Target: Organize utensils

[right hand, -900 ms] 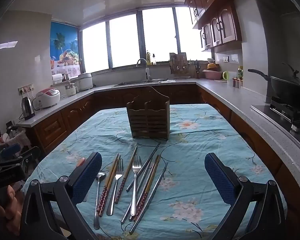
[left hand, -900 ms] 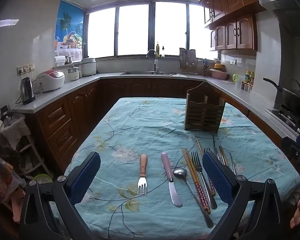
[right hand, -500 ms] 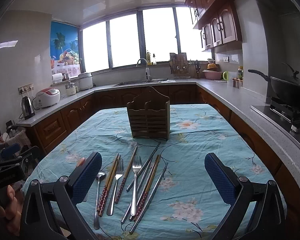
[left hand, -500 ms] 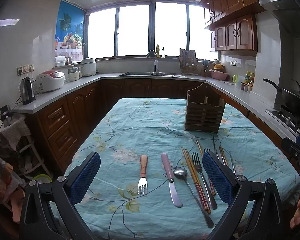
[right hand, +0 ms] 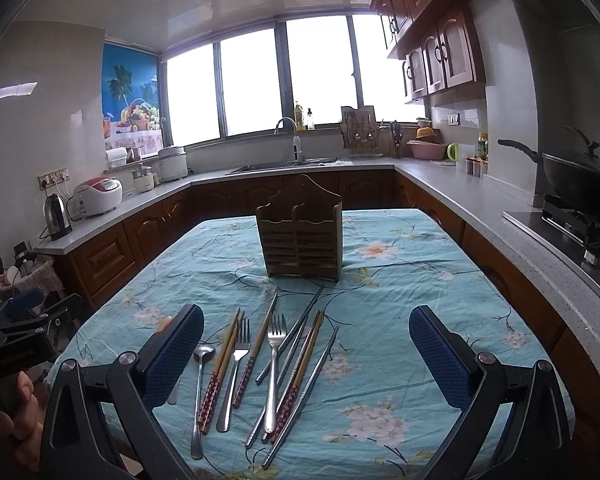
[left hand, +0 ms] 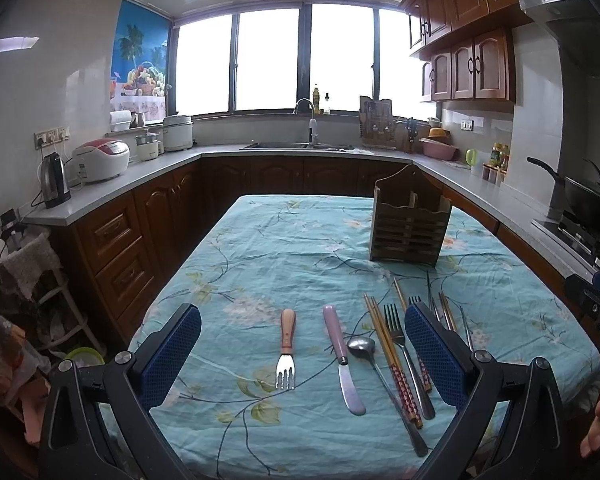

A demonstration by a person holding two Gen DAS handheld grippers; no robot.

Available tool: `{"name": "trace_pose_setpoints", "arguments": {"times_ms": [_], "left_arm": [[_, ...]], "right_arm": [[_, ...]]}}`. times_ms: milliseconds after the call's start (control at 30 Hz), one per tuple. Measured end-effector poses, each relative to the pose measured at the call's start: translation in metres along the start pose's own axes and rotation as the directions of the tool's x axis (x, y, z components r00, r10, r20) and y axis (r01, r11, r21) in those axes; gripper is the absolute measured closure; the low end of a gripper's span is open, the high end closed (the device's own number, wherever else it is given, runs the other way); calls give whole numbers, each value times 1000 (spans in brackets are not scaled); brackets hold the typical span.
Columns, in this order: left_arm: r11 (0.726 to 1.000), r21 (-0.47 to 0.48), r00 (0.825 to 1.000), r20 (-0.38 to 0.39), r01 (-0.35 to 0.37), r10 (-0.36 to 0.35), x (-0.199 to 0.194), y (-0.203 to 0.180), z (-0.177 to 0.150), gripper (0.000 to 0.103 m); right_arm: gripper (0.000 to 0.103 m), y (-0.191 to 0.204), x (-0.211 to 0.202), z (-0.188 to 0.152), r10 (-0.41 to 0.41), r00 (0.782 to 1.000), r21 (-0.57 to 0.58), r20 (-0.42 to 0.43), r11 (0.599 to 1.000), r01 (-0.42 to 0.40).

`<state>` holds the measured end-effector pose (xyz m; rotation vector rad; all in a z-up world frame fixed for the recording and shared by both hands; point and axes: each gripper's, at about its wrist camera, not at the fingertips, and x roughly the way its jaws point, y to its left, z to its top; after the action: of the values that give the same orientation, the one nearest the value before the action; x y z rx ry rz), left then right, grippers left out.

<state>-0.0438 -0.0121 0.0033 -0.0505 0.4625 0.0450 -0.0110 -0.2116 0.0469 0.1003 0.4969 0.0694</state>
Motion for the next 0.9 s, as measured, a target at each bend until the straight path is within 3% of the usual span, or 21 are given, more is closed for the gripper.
{"name": "trace_pose_setpoints", "arguments": {"times_ms": [167, 433, 567, 667, 900], "left_arm": [[1000, -4, 1000, -19, 2, -3, 5, 1, 1, 1], [999, -38, 998, -65, 25, -28, 24, 5, 5, 1], [1000, -5, 995, -98, 17, -17, 41, 0, 10, 1], [999, 2, 988, -148, 35, -34, 57, -5, 14, 1], [997, 8, 961, -267, 72, -67, 100, -10, 32, 1]], "right_arm": [[0, -1, 2, 0, 3, 1000, 4, -1, 1000, -3], [0, -7, 18, -8, 7, 997, 4, -79, 1000, -6], [0, -12, 35, -11, 16, 990, 23, -141, 1000, -13], [0, -16, 49, -13, 33, 972, 59, -231, 998, -20], [1, -28, 80, -11, 41, 962, 73, -271, 997, -22]]}}
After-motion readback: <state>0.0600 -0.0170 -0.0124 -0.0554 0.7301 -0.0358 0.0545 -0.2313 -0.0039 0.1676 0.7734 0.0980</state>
